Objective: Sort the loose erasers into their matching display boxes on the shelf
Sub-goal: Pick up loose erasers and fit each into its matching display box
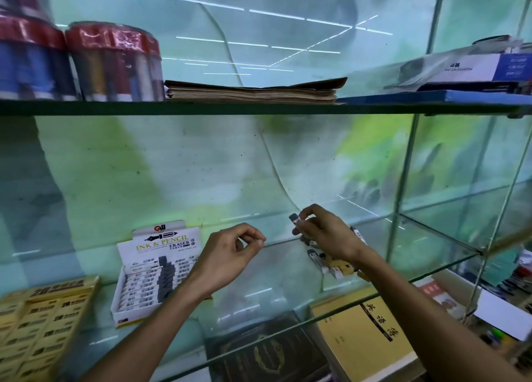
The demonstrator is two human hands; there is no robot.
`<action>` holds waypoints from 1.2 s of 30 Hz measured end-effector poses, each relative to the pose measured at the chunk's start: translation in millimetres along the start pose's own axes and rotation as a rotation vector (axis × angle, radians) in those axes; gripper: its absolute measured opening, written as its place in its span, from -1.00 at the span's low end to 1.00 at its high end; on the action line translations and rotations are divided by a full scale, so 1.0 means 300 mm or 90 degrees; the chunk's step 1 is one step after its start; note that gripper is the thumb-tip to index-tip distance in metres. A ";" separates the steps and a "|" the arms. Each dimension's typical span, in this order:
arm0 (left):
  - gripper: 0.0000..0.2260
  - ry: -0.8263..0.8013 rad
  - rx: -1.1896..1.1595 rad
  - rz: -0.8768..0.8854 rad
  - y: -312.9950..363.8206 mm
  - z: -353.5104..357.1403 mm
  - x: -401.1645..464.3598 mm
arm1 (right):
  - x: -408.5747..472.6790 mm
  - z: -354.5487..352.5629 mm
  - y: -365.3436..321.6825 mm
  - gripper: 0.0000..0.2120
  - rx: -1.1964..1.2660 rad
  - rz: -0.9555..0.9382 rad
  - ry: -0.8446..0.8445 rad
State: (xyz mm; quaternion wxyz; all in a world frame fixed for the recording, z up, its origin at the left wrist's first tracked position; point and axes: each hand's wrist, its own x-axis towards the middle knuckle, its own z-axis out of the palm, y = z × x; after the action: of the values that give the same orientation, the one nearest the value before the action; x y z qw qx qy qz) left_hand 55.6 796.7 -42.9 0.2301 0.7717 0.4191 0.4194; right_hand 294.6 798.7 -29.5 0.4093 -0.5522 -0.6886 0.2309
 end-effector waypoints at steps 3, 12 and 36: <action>-0.95 0.015 -0.025 -0.024 -0.002 -0.028 -0.006 | -0.012 0.059 -0.037 -0.86 0.166 0.017 -0.004; -0.91 0.032 -0.078 -0.012 -0.005 -0.129 -0.055 | -0.049 0.184 -0.143 -0.76 -0.111 -0.276 0.093; -0.89 0.214 0.024 -0.104 -0.130 -0.512 -0.281 | 0.105 0.534 -0.335 -0.82 -0.373 -0.402 -0.061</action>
State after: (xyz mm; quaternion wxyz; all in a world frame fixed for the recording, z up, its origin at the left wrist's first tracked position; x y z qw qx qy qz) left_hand -116.2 747.4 -25.4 0.1759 0.6584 0.5205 0.5144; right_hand 104.2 821.5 -32.0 0.2531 -0.3958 -0.8786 -0.0857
